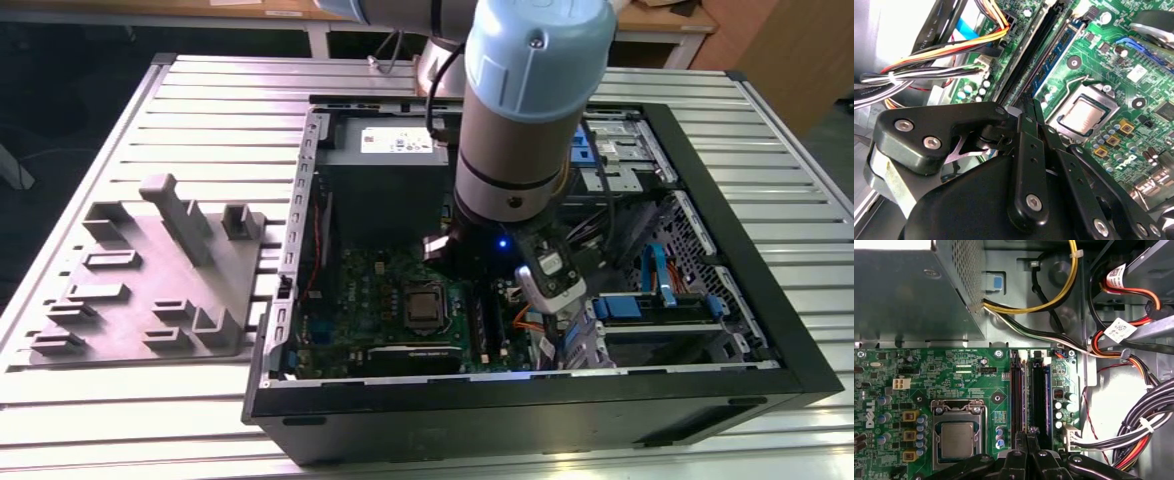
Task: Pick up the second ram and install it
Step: 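Insert the second ram into the second slot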
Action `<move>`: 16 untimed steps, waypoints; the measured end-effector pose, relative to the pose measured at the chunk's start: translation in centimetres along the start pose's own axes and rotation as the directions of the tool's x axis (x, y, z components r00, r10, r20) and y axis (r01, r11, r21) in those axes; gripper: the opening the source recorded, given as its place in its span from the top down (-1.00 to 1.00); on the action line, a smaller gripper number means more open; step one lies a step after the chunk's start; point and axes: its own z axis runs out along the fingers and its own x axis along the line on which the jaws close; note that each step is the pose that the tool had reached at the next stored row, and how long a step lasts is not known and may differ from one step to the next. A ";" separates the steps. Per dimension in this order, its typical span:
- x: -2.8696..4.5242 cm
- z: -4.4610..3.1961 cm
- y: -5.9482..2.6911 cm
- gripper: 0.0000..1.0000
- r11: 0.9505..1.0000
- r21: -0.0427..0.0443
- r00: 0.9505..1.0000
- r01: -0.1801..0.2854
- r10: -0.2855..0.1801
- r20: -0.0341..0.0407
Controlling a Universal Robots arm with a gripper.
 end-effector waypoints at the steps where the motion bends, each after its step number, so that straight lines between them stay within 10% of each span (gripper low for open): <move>1: 0.00 0.03 0.00 0.77 1.000 0.000 1.000 0.000 0.000 0.000; 16: 0.01 0.40 -0.02 0.77 1.000 0.000 1.000 0.000 0.000 0.000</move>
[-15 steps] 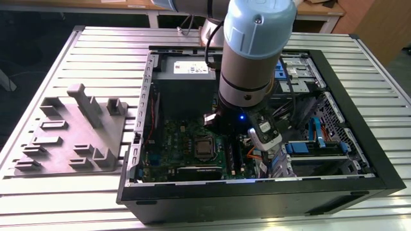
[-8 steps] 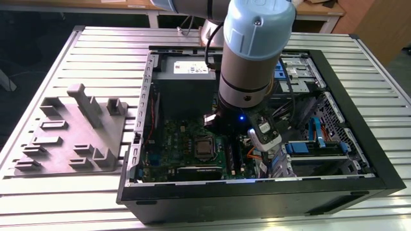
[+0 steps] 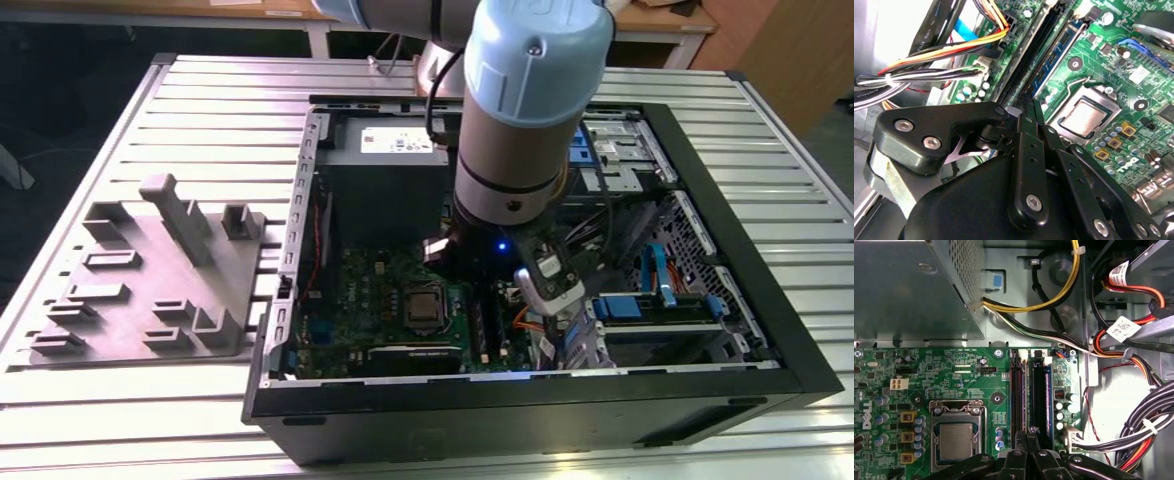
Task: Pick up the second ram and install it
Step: 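Insert the second ram into the second slot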
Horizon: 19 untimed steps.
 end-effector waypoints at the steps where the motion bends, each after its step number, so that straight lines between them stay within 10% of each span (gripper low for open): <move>1: 0.01 0.04 -0.01 0.77 1.000 0.000 1.000 0.000 0.000 0.000; 19: 0.02 0.31 -0.03 0.77 1.000 0.000 1.000 0.000 0.000 0.000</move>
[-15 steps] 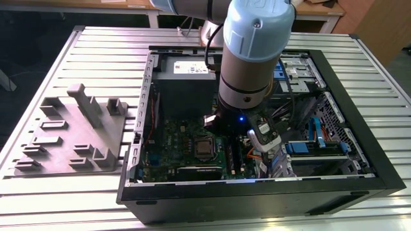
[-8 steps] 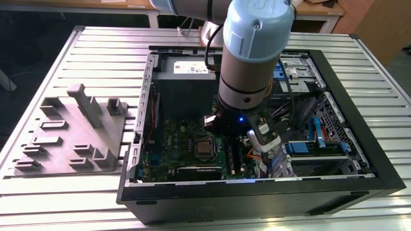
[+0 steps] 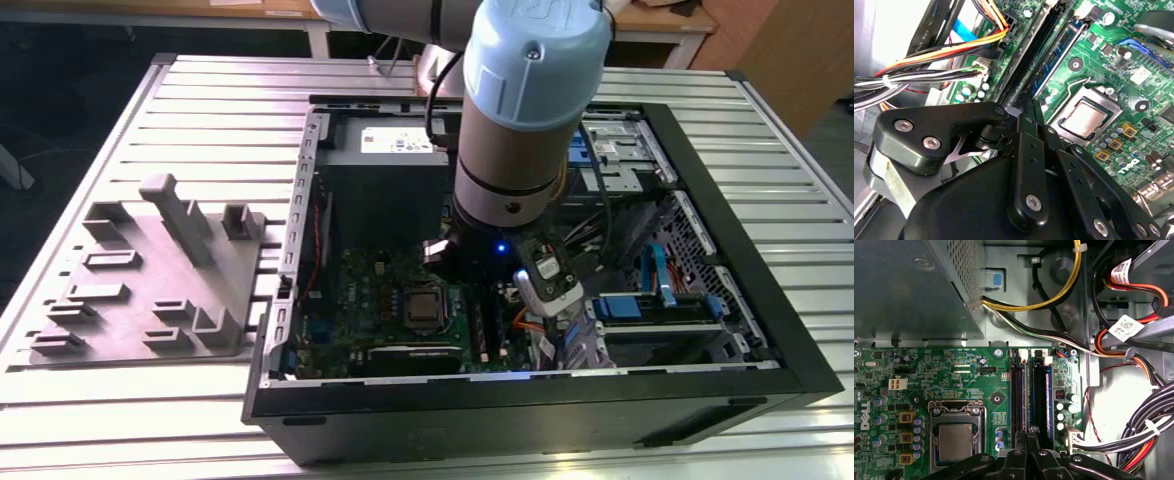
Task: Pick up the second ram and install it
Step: 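Insert the second ram into the second slot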
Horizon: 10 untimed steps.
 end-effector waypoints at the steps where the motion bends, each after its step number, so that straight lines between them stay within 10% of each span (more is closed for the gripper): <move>1: 0.00 0.01 0.00 0.77 1.000 0.000 1.000 0.000 0.000 0.000; 10: -0.02 -0.39 0.03 0.63 1.000 0.000 1.000 0.000 0.000 0.000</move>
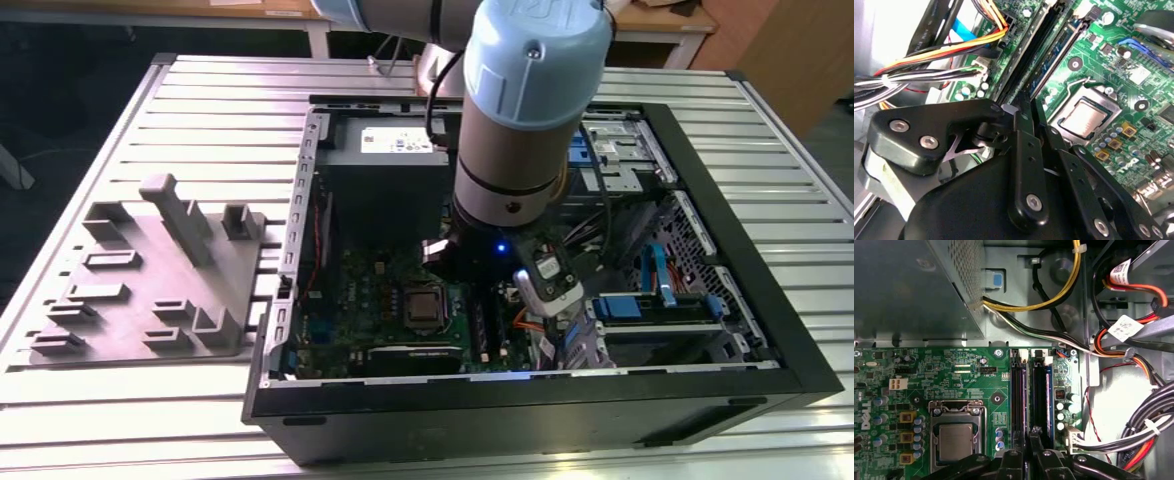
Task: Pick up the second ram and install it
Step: 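Insert the second ram into the second slot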
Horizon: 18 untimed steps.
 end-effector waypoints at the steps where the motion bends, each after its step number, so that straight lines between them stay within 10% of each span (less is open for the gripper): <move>1: -0.01 -0.25 0.02 0.63 1.000 0.000 1.000 0.000 0.000 0.000; 7: -0.09 -2.08 0.16 0.63 1.000 0.000 1.000 0.000 0.000 0.000; 18: -0.09 -2.20 0.17 0.79 1.000 0.001 1.000 0.000 0.000 0.000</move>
